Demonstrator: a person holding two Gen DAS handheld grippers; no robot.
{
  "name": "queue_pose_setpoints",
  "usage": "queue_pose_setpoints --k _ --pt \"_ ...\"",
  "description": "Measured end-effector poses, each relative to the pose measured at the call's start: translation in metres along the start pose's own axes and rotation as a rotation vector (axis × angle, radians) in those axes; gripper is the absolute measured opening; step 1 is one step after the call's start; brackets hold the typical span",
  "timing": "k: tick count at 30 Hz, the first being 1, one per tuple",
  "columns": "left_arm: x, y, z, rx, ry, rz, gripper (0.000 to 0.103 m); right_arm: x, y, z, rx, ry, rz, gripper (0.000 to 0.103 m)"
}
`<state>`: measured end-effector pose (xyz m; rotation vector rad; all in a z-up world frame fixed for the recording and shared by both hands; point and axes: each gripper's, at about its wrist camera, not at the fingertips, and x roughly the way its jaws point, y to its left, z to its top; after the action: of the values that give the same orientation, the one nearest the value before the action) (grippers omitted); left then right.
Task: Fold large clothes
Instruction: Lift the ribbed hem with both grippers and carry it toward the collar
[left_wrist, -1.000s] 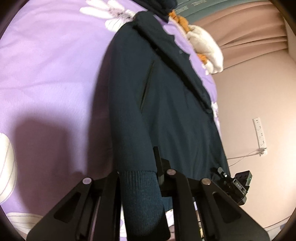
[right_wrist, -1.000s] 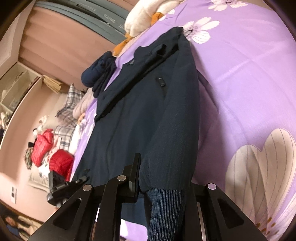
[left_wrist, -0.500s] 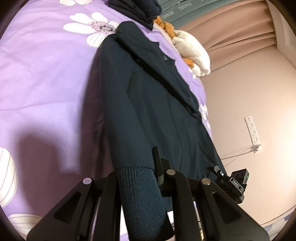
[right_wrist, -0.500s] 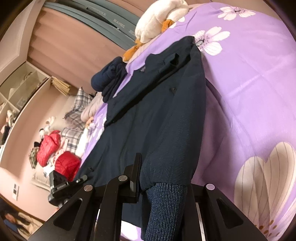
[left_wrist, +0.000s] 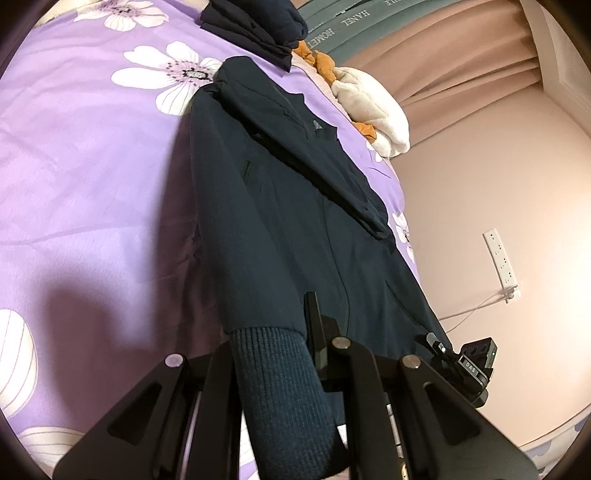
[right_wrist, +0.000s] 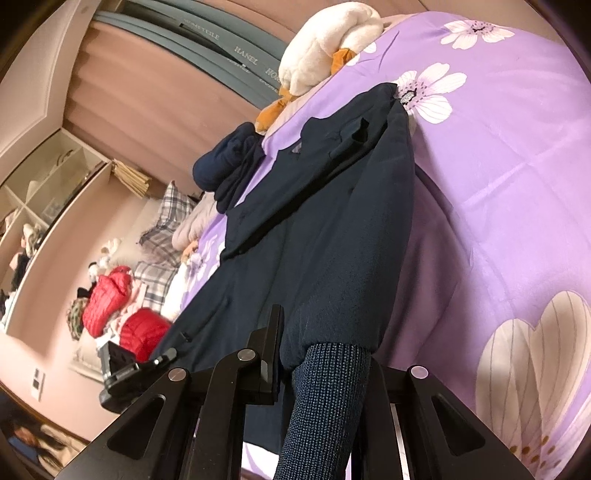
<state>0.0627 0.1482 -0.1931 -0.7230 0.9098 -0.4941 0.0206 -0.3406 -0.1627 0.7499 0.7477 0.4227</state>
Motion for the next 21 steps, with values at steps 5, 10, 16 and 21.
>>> queue_pose_setpoints --k 5,10,16,21 --pt "-0.0036 -0.0016 0.0020 -0.002 -0.013 -0.017 0.010 -0.0007 0.0048 0.0016 -0.009 0.000 0.001 0.016" --pt "-0.0067 -0.0032 0.0036 0.006 -0.020 -0.017 0.010 0.0013 0.0092 0.0033 -0.018 -0.005 0.014 0.016" --pt "-0.0047 -0.0022 0.0008 0.013 -0.012 -0.007 0.010 0.0032 0.0071 0.0005 -0.009 0.005 0.004 0.016" --pt "-0.0057 -0.0005 0.0000 0.009 -0.015 -0.015 0.010 0.0015 0.0059 0.0007 0.003 0.003 0.010 0.016"
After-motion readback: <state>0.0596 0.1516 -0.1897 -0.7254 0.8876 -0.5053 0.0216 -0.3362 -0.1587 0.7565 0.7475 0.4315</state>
